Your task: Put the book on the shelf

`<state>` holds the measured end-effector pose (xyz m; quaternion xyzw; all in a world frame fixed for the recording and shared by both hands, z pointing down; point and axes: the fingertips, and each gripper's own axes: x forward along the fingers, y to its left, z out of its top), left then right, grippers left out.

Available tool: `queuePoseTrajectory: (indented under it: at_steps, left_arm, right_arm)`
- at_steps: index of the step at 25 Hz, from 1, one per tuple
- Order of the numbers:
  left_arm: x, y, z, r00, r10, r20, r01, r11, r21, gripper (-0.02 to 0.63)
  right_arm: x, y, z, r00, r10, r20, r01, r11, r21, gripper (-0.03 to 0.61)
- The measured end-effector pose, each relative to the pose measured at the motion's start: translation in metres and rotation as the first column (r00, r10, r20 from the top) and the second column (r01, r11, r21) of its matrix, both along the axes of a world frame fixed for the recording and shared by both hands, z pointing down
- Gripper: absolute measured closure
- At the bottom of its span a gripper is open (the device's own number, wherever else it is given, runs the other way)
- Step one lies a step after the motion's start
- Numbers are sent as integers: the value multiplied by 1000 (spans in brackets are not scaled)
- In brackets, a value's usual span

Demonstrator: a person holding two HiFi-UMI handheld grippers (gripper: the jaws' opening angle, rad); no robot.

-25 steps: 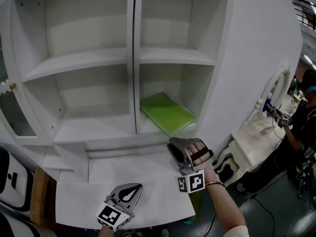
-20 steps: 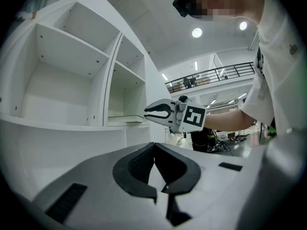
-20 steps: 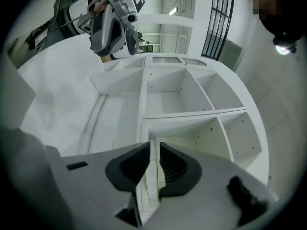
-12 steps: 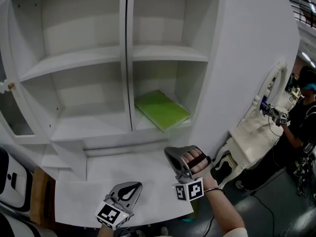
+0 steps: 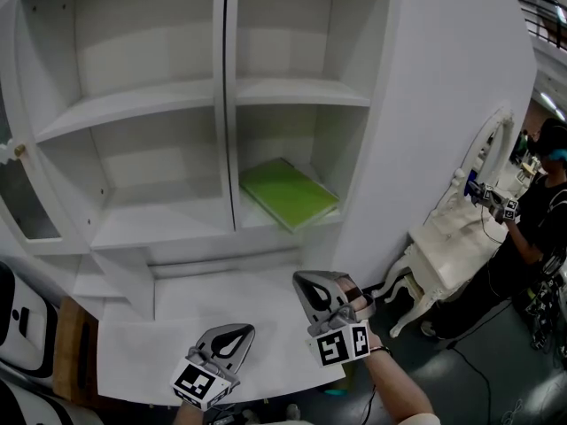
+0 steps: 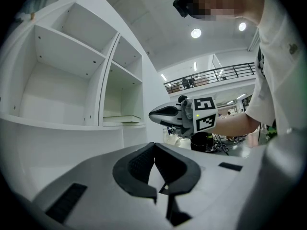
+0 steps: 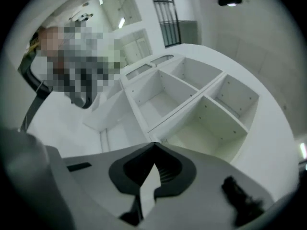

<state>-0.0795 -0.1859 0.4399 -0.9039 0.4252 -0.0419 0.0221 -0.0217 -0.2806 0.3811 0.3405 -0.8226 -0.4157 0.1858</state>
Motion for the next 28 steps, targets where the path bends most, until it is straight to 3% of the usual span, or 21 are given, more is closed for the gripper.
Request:
queuePoseTrajectory:
  at_steps: [5, 12, 15, 20, 23, 28]
  left_arm:
    - [-1, 1, 1, 1000, -6, 1, 6, 1000, -1, 604]
    - [-4, 7, 5, 1000, -17, -12, 17, 1000, -6, 604]
    - [-6, 9, 8, 999, -30, -26, 30, 999, -12, 604]
    - [-10, 16, 12, 996, -62, -66, 61, 998, -6, 604]
    - [-8, 22, 19, 995, -69, -74, 68, 998, -15, 604]
    - [-4, 32, 28, 994, -69, -85, 67, 997, -30, 604]
  right_arm:
    - [-4, 18, 2, 968, -59, 244, 121, 961, -249, 568]
    - [-14, 51, 13, 886, -74, 457, 276, 877, -393, 568]
    - [-17, 68, 24, 860, -59, 506, 299, 862, -408, 568]
    - [-28, 88, 47, 859, -51, 510, 313, 840, -444, 568]
    - [-32, 100, 52, 839, -43, 542, 338, 823, -457, 568]
    - [-26, 110, 74, 830, 22, 558, 328, 789, -519, 568]
